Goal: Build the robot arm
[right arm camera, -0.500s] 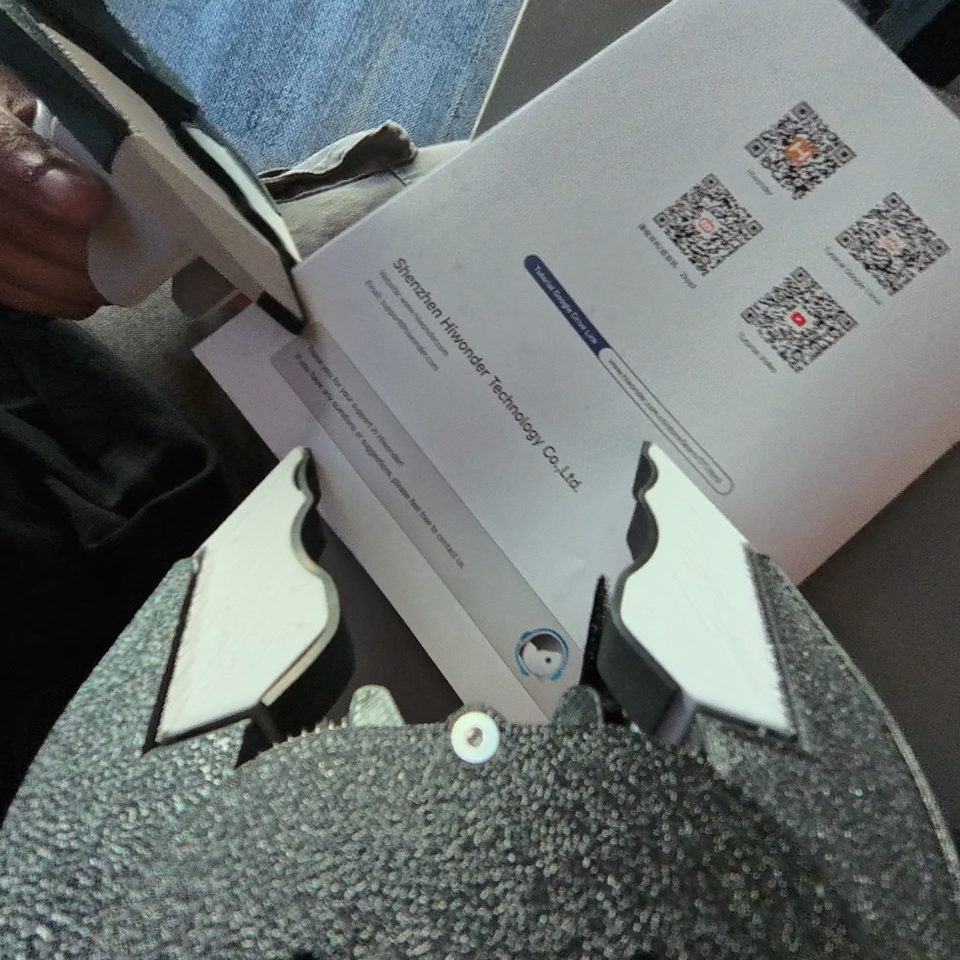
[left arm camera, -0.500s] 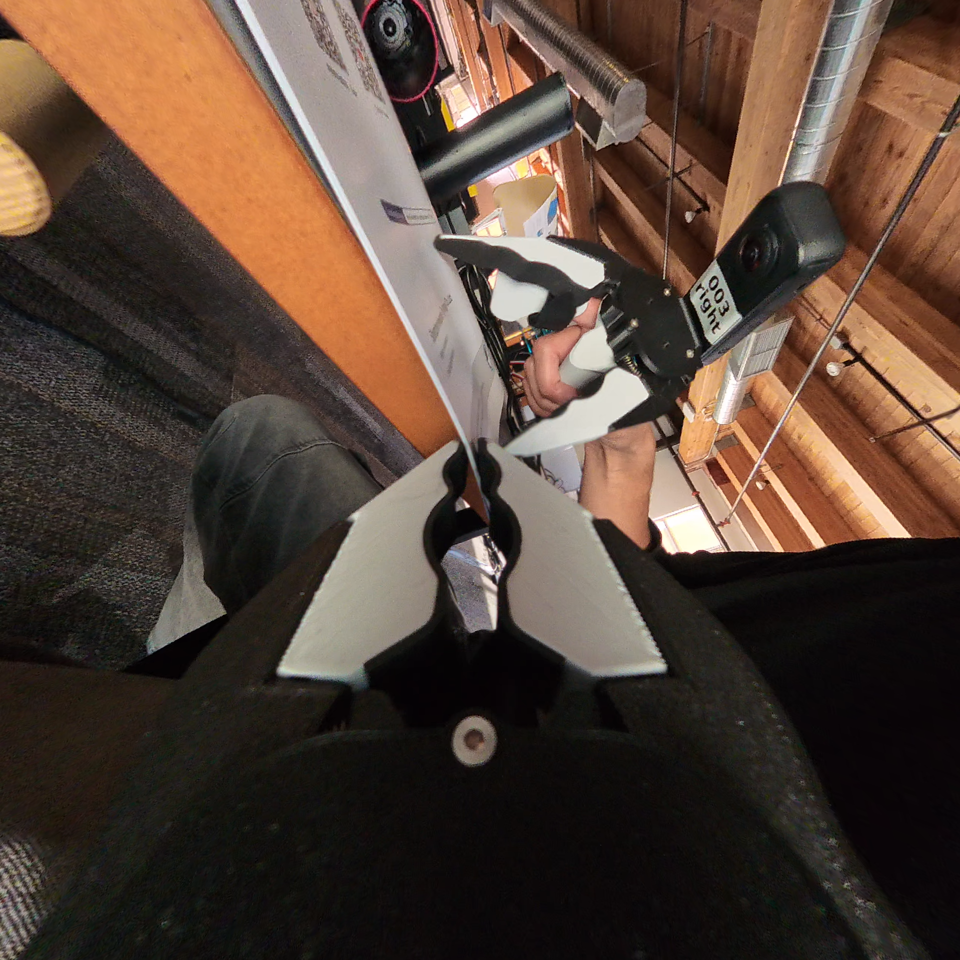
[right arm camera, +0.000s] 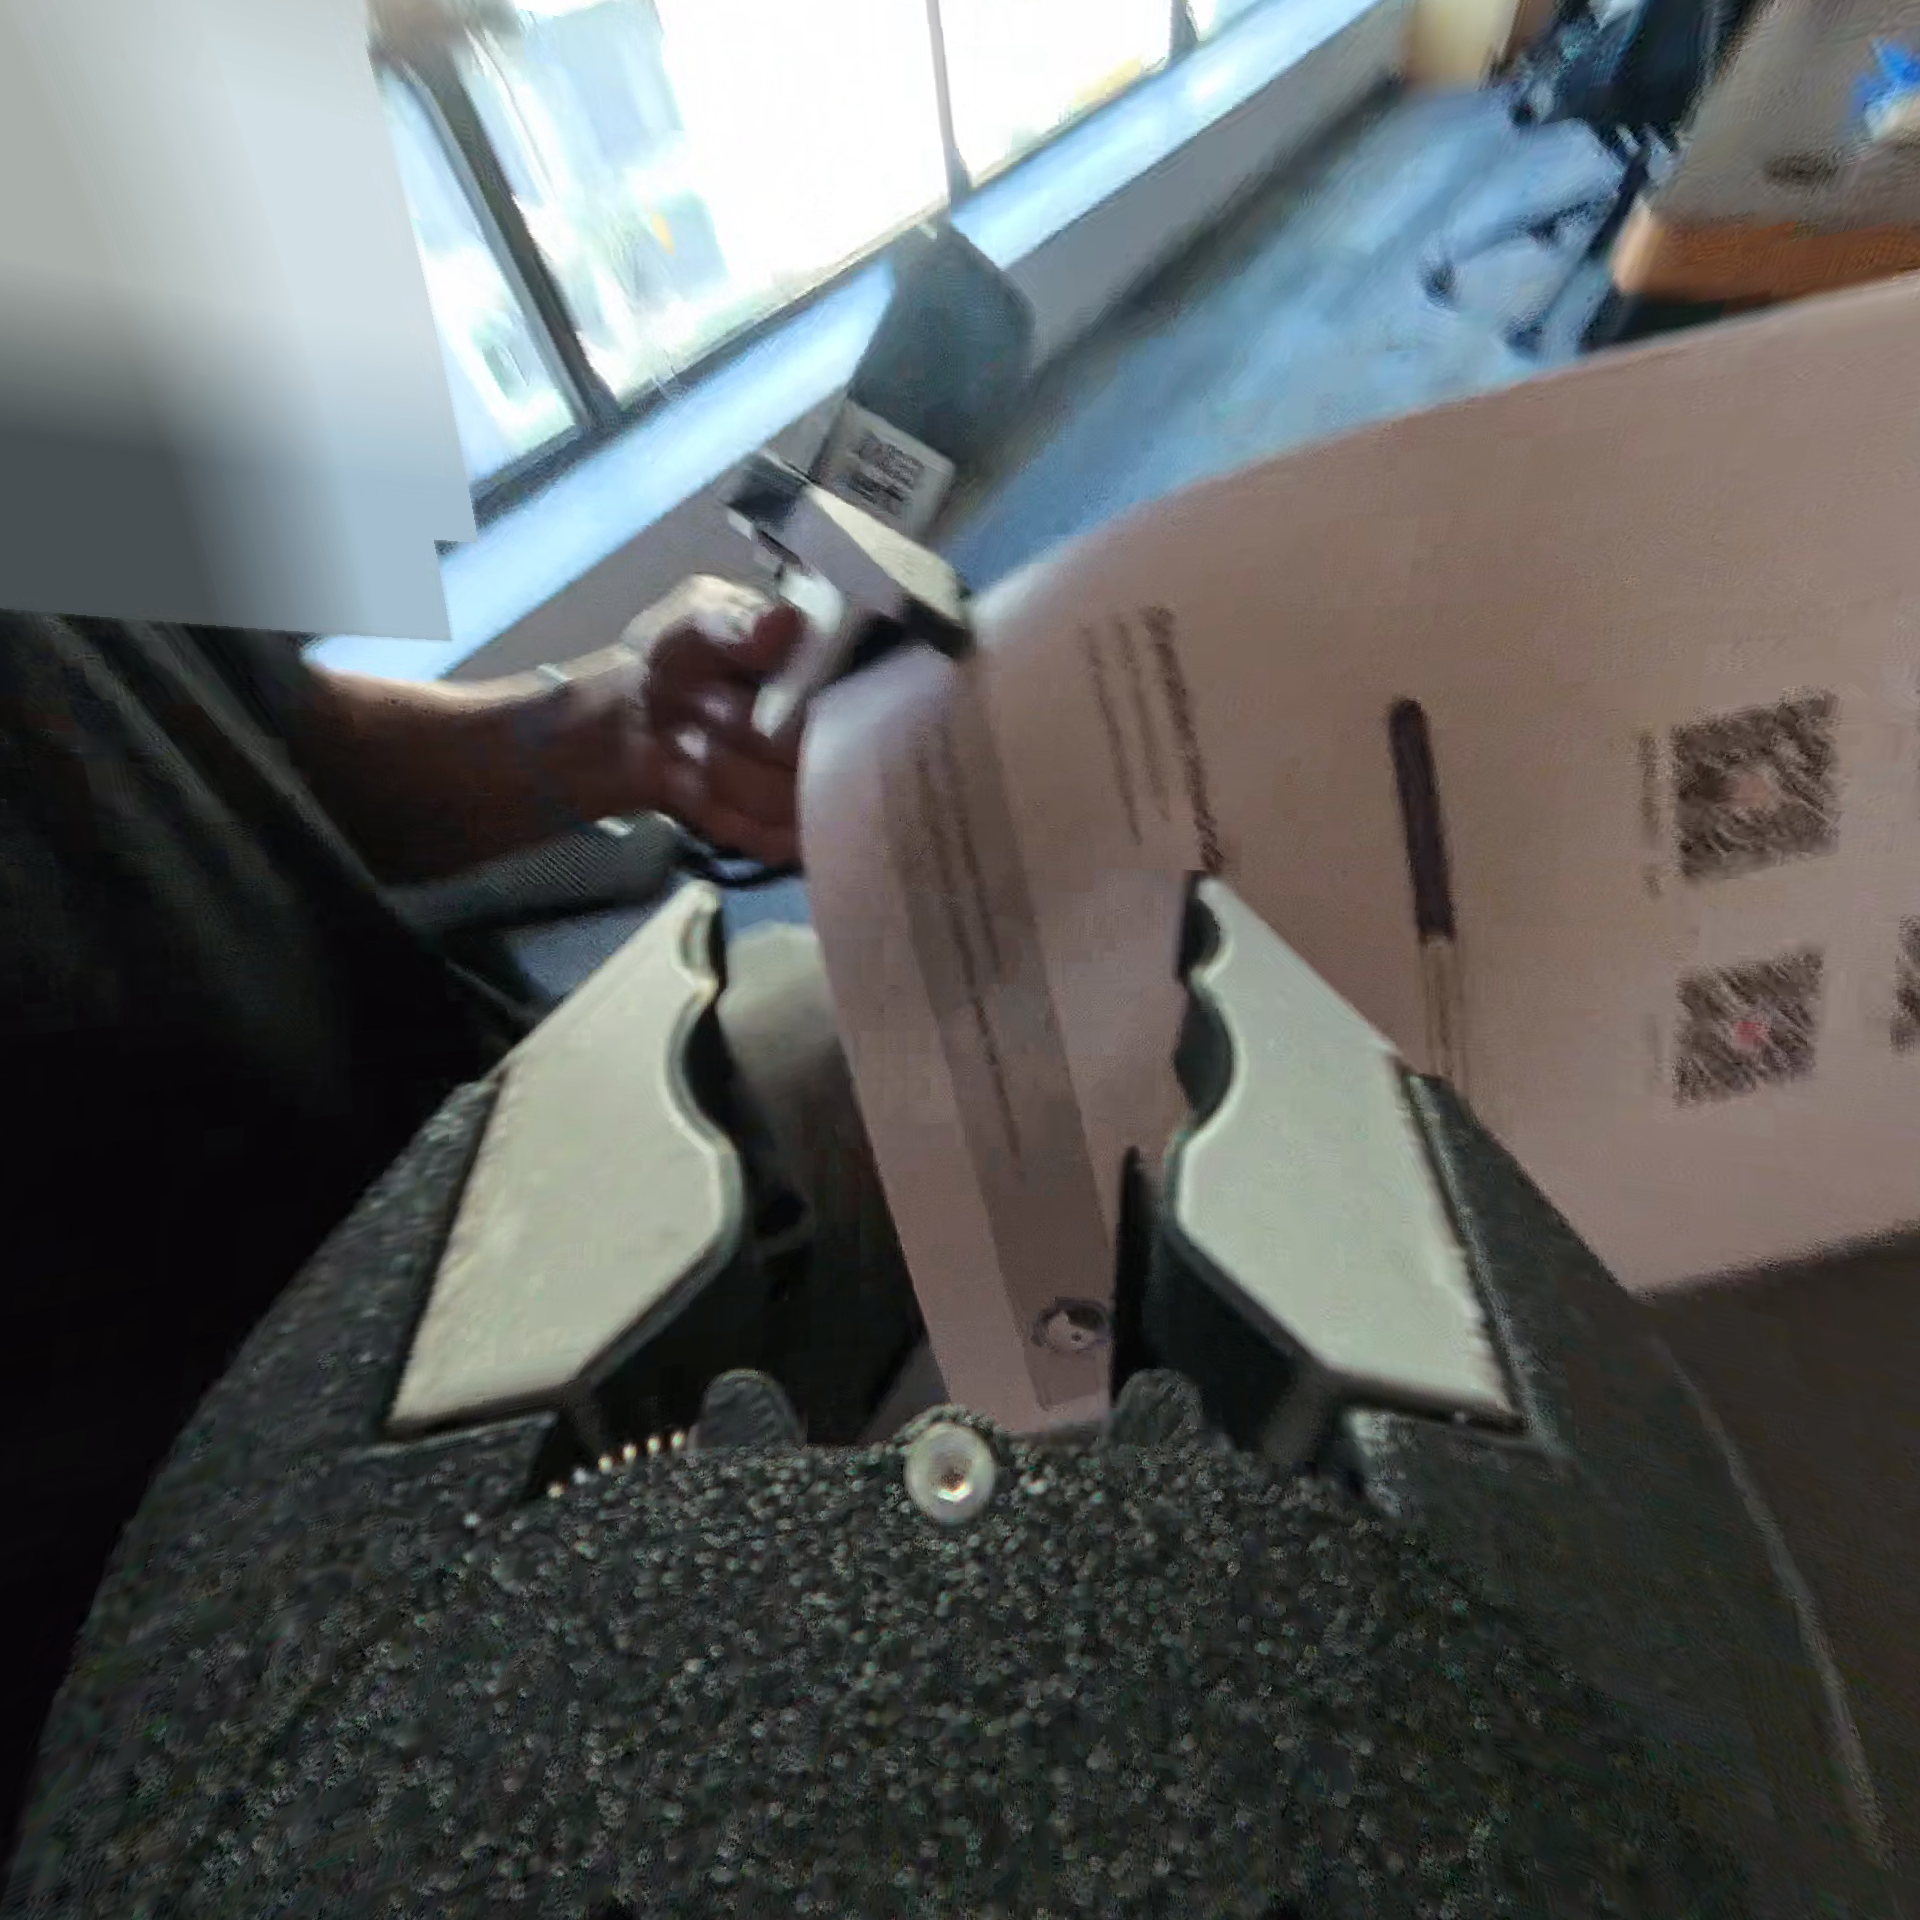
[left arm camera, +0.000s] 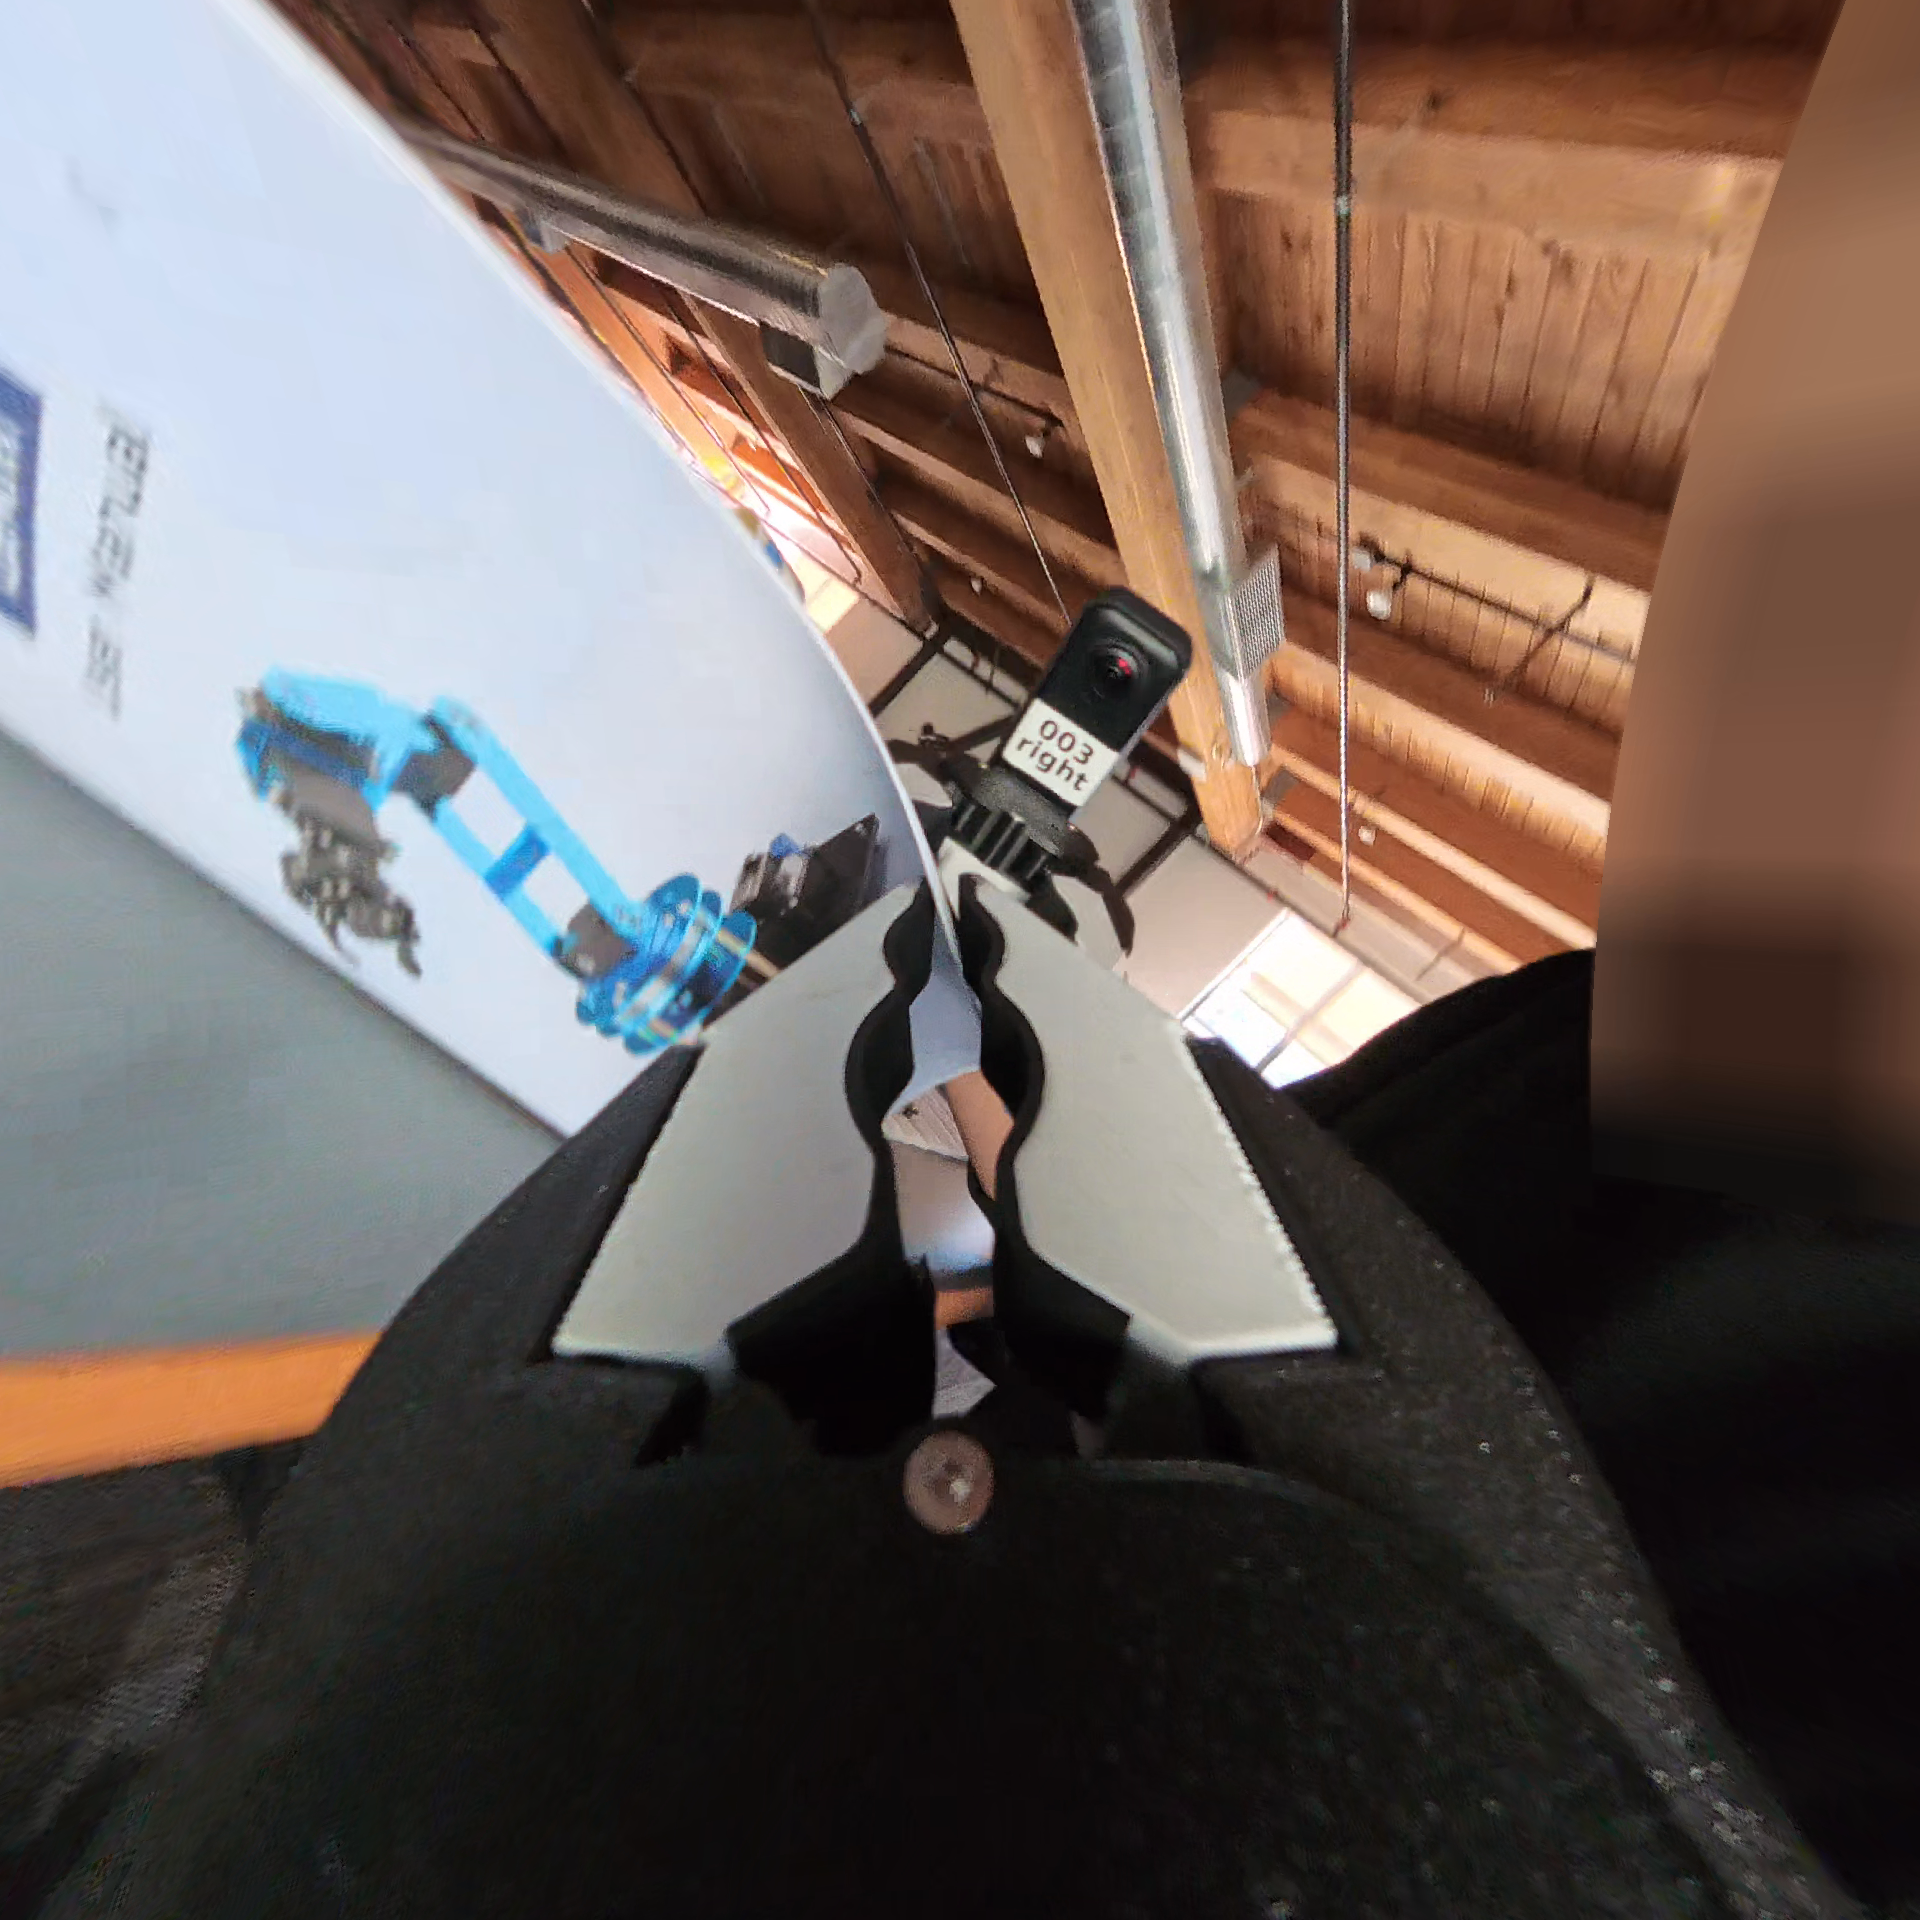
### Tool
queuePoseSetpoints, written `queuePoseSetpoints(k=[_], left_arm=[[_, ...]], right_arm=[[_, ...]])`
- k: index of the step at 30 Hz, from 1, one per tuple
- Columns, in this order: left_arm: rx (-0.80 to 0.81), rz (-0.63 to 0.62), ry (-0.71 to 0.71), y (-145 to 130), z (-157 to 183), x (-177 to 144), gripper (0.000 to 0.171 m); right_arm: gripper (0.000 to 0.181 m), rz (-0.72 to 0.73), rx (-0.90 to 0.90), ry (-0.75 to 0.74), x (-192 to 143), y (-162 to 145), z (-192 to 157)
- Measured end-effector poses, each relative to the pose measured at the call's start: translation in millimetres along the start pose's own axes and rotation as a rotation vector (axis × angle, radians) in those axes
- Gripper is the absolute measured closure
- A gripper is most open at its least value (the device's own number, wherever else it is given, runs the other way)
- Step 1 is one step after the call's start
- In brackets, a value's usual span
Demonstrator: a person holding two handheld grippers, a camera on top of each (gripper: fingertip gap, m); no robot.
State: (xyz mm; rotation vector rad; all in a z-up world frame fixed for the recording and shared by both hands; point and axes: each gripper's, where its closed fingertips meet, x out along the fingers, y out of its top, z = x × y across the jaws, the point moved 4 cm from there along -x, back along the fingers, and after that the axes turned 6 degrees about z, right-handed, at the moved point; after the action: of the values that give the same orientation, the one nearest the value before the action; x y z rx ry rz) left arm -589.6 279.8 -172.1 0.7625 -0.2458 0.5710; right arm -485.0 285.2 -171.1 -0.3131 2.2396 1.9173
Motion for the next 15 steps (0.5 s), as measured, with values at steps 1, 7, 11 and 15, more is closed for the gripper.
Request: queuePoseSetpoints(k=[1, 7, 11, 15], left_arm=[[0.032, -0.025, -0.014, 8.1, 5.2, 9.1, 0.168], [0.026, -0.206, -0.068, 5.3, 11.2, 77.3, 0.161], [-0.054, -0.298, -0.187, -17.0, 17.5, 125.6, 0.157], [-0.09, -0.383, -0.234, -36.9, 8.7, 147.3, 0.158]], right_arm=[[0.098, 0.055, 0.038, 0.02, -3.8, 9.9, -1.4], [0.09, 0.201, 0.166, -0.093, -26.9, 15.5, 18.3], [0.105, 0.362, 0.316, -0.026, -57.9, 12.5, 9.6], [0.111, 0.447, 0.432, -0.048, -87.6, -8.7, 11.8]])
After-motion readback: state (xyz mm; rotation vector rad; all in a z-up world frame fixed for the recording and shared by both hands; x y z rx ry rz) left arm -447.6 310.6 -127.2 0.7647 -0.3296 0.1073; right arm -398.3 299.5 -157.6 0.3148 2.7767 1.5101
